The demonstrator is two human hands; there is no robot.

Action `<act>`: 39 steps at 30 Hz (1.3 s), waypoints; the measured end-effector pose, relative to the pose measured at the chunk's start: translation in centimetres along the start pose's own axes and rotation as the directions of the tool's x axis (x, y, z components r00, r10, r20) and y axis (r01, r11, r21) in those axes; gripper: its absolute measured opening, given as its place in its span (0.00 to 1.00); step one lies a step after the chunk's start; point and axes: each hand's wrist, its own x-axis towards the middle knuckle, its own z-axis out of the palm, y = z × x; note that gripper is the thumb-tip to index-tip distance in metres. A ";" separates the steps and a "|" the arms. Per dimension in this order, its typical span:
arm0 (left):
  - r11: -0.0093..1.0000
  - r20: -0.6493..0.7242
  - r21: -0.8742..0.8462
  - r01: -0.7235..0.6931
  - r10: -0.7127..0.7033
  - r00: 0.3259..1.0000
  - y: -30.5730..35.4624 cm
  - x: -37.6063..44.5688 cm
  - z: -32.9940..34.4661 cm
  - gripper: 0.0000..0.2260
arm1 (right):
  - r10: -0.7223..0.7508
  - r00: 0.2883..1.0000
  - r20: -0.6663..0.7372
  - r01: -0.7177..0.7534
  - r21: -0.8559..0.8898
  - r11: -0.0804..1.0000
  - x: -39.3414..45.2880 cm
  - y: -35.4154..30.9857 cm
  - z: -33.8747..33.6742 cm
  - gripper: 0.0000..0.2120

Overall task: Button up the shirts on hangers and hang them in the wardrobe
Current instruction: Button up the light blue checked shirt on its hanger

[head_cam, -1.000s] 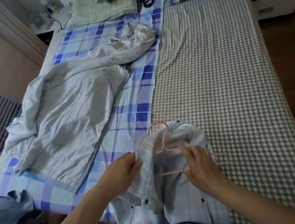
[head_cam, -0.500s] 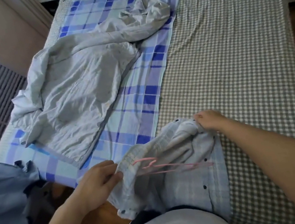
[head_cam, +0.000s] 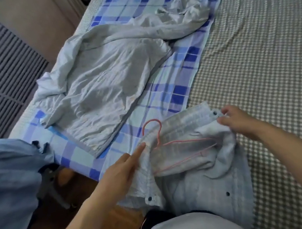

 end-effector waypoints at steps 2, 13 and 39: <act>0.999 -0.012 0.021 -0.037 0.037 0.999 -0.4 1.1 0.2 0.33 | -0.023 0.982 -0.189 0.022 -0.003 1.000 -2.0 0.0 -2.8 0.09; 0.955 -0.171 -0.100 -0.280 0.261 0.950 -0.7 7.6 -2.0 0.23 | 0.111 0.819 -0.562 0.168 0.421 0.891 -17.7 -1.9 -2.4 0.15; 0.427 -0.667 0.204 -0.881 0.719 0.194 23.1 -0.3 -29.5 0.20 | -0.253 -0.083 -0.964 0.053 -0.258 0.965 -47.8 -18.7 -0.2 0.25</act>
